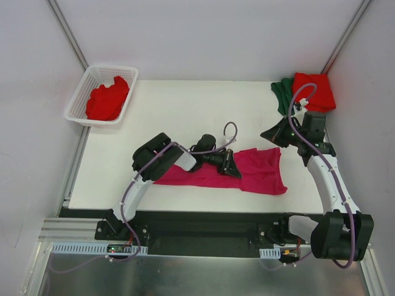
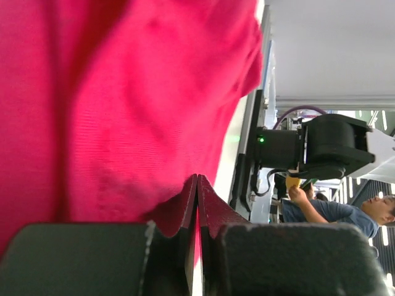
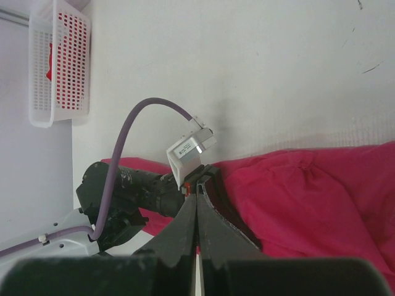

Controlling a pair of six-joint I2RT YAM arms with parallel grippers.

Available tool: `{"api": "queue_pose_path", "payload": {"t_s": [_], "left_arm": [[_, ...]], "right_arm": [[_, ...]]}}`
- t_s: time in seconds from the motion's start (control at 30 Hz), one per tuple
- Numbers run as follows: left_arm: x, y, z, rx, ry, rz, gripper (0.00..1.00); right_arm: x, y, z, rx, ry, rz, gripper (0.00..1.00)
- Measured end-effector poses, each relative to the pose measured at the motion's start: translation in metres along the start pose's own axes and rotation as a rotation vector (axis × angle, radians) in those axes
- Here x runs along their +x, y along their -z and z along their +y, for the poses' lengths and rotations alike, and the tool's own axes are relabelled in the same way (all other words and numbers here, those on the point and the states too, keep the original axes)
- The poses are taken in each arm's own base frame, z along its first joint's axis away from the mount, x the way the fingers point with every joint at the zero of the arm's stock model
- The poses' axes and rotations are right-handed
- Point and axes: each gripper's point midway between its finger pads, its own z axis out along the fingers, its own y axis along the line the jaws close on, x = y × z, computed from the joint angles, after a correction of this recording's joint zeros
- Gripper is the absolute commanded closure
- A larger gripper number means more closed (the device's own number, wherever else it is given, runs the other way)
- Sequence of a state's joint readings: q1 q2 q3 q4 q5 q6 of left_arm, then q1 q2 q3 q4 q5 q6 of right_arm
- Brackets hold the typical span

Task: Fold and stack the t-shirts
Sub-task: Rotate the tshirt 90 degrees

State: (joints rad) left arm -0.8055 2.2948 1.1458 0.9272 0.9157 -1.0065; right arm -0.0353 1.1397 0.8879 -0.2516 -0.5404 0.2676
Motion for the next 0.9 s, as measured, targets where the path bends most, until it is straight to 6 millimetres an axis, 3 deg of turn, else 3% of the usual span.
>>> {"api": "queue_pose_path", "payload": {"t_s": [0.1,0.4,0.47,0.57,0.77,0.83,0.9], "left_arm": [[0.003,-0.001,0.007,-0.006,0.016,0.008,1.0],[0.005,0.002,-0.001,-0.006,0.019,0.024,1.0],[0.002,0.007,-0.018,-0.005,0.012,0.026,1.0],[-0.009,0.015,-0.06,0.027,-0.047,0.016,1.0],[-0.041,0.041,-0.171,0.125,-0.274,-0.034,1.0],[-0.049,0.053,-0.191,0.131,-0.34,-0.056,1.0],[-0.057,0.065,-0.194,0.105,-0.372,-0.076,1.0]], "right_arm": [[0.0,0.0,-0.001,0.004,-0.001,0.001,0.99],[0.007,0.003,-0.004,0.021,0.009,0.032,0.99],[0.006,0.006,-0.002,0.024,0.021,0.037,0.99],[0.006,0.009,-0.001,0.025,0.035,0.039,0.99],[0.019,0.019,-0.004,0.056,0.041,0.072,0.99],[0.027,0.02,-0.009,0.085,0.039,0.098,0.99],[0.035,0.021,-0.014,0.118,0.045,0.126,0.99]]}}
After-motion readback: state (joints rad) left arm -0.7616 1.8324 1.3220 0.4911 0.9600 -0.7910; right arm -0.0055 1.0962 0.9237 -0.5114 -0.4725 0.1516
